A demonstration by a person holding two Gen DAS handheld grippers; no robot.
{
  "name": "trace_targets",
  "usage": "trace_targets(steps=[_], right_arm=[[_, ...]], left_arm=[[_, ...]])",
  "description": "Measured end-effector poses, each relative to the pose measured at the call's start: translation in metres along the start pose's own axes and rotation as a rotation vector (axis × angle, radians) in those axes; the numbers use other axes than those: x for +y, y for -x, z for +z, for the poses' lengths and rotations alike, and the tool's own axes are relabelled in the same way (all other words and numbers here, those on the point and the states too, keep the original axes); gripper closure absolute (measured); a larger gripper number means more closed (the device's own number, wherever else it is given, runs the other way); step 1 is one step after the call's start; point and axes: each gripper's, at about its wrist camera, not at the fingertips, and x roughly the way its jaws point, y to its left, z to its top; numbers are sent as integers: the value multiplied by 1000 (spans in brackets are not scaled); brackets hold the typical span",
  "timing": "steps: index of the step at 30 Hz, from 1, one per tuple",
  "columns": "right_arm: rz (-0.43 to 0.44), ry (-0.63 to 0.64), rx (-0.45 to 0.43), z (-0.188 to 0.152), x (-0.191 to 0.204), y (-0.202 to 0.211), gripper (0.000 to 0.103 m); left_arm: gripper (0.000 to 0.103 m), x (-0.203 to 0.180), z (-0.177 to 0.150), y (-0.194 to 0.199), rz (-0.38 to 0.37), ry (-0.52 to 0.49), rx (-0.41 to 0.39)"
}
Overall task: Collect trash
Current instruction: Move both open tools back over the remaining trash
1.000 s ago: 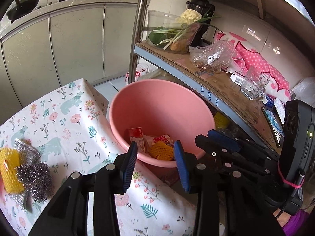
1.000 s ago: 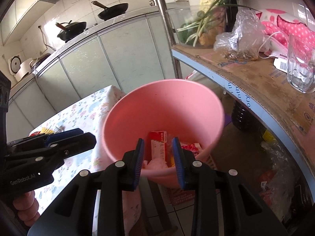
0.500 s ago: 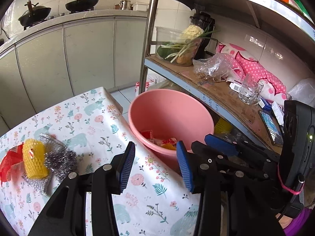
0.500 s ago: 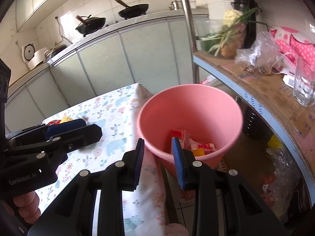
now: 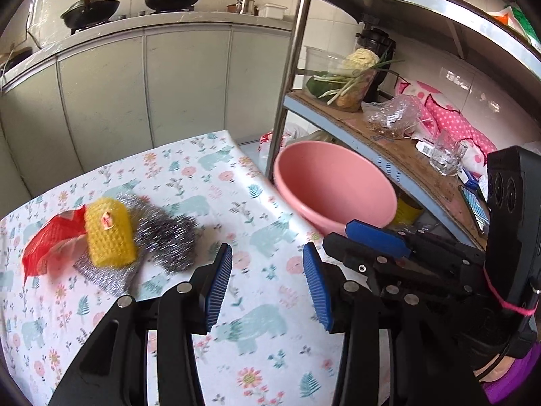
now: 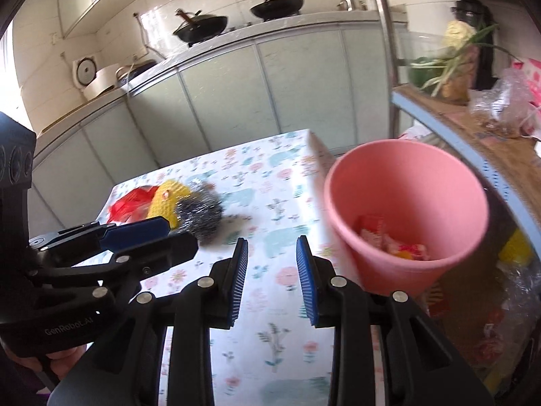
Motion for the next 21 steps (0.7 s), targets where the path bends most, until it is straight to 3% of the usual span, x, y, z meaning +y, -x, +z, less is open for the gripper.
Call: trace_targets(steps=[10,21], right_arm=[[63,59,63,0,38,-30,73],[138,81,99,10,60,-59,72]], left_arm=[[60,64,-24,37,53,79,-31],[60,149,-44,72,191,235,-57]])
